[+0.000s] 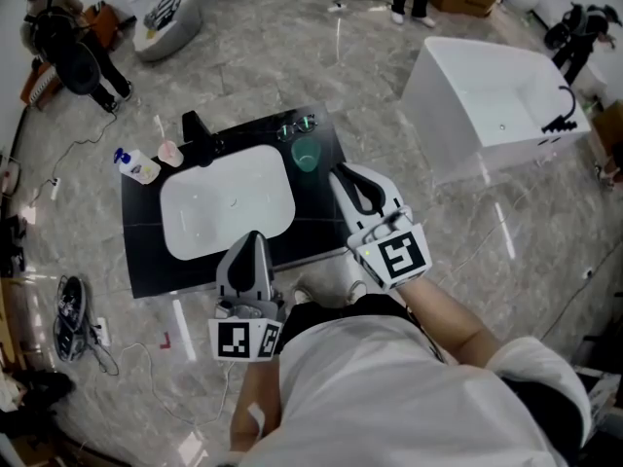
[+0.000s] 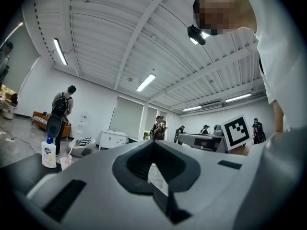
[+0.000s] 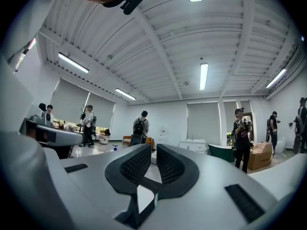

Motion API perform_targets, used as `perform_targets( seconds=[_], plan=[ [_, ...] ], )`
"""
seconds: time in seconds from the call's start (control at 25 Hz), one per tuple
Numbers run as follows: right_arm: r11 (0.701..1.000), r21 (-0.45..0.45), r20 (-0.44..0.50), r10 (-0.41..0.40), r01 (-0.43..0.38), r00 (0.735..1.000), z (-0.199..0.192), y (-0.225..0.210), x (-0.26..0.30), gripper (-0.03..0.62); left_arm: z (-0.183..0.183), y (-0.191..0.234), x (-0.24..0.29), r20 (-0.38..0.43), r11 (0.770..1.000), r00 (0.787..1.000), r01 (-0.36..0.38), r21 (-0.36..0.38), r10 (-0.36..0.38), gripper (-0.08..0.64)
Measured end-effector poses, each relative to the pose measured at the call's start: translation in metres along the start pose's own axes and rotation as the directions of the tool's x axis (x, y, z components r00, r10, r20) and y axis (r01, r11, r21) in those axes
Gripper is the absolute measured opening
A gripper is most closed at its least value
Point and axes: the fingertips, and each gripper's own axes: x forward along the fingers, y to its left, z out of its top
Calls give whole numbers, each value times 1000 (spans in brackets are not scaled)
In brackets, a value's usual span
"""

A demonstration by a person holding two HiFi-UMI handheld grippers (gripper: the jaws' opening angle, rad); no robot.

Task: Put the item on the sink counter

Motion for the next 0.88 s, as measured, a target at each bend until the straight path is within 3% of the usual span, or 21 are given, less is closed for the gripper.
perform_targets(
  seconds=[0.4,0.88],
  plan=[
    [999,-15,29,40,-40,999,9,3,2,51,-1,1,0,-3,1000,1000,-18,3,18,2],
    [999,16,60,28,-29,998,19,-10,3,49,-1,1,6,-21,999,999,-36,6,36,2]
  ],
)
